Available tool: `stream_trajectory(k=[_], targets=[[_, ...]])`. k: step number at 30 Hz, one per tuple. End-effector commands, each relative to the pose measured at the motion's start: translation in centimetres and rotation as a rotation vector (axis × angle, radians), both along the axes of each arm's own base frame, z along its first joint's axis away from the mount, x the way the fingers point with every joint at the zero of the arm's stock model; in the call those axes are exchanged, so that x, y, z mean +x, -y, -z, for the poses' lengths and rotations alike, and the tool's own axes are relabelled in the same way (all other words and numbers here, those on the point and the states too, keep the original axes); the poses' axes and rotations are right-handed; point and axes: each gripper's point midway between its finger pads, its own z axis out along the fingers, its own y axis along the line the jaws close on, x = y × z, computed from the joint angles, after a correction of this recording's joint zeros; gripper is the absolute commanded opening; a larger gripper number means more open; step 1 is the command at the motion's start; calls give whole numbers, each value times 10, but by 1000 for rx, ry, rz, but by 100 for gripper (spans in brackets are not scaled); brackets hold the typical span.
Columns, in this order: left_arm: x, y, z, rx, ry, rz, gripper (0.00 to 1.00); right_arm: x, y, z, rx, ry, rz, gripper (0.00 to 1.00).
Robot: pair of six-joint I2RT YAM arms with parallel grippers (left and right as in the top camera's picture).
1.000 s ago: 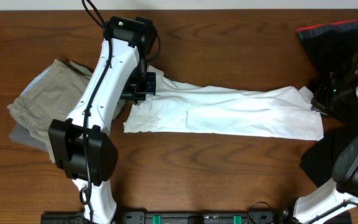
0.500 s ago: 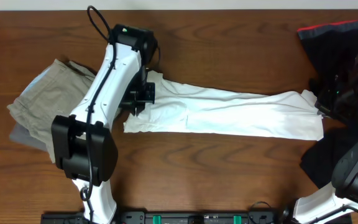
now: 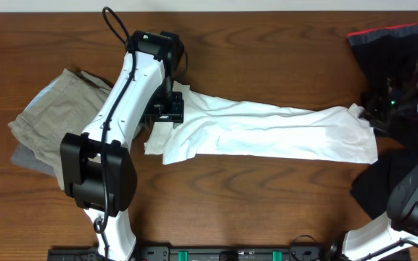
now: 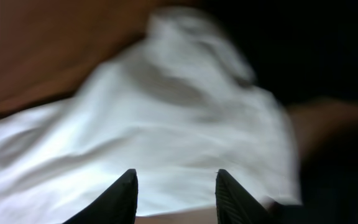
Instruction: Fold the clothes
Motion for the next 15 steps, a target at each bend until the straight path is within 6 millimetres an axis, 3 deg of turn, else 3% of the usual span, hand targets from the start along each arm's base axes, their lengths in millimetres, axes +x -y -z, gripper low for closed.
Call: stream_trajectory(k=[1, 6, 12, 15], targets=[[-3, 10, -2, -36, 5, 39, 63, 20, -60, -24, 196, 157, -215, 39], [-15, 35, 19, -36, -8, 151, 63, 24, -101, -23, 182, 173, -381, 42], [-29, 29, 66, 81, -4, 159, 62, 30, -97, -15, 72, 121, -304, 43], [-32, 19, 82, 88, -11, 117, 56, 30, -97, -15, 77, 119, -294, 43]])
